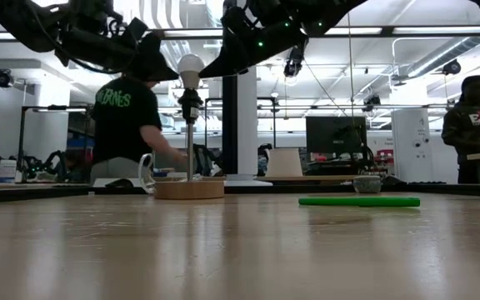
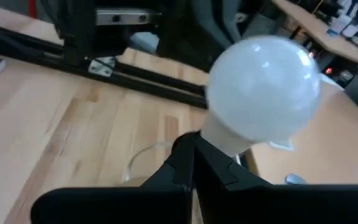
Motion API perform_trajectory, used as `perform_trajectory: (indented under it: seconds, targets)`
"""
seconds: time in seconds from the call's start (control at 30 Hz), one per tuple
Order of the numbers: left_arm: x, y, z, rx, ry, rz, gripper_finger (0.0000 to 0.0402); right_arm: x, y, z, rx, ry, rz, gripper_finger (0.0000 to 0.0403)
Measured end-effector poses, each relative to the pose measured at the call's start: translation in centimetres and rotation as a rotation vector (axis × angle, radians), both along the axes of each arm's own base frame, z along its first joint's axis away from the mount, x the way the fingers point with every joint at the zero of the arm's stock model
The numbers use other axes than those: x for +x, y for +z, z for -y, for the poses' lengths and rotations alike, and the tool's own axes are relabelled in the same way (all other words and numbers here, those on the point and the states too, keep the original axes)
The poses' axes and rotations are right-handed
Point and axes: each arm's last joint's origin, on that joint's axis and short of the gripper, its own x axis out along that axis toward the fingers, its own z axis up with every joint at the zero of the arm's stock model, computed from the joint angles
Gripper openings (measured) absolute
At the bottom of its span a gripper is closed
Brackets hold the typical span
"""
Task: Screw lightbulb
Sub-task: Insert the lightbulb into the lamp
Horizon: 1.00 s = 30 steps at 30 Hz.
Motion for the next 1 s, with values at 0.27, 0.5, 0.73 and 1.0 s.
perform_trajectory:
  seconds: [0.27,0.5,0.73,1.0]
  targets:
    - [-0.1,0.1,0.3,-0.016,-0.058,0.001,0.0000,-0.2,-0.4,0.3,-0.010,-0.096,-0.047,0.0000]
    - [-0.3,0.7,1.0,0.003,-0.236,0.026,0.0000,-0.2,0.4,1.2,-0.051,-0.166,0.023,0.0000]
    - [-0.2,0.5,0.7,0.002,-0.162,0.018,0.0000,-0.1,0.4,0.7,-0.036,-0.064,0.033,0.0000]
    - [-0.4,-0.4,0.6,-0.056,-0.111,-0.048,0.0000,-0.1,-0.3,0.0,-0.014,-0.052,-0.040,0.0000]
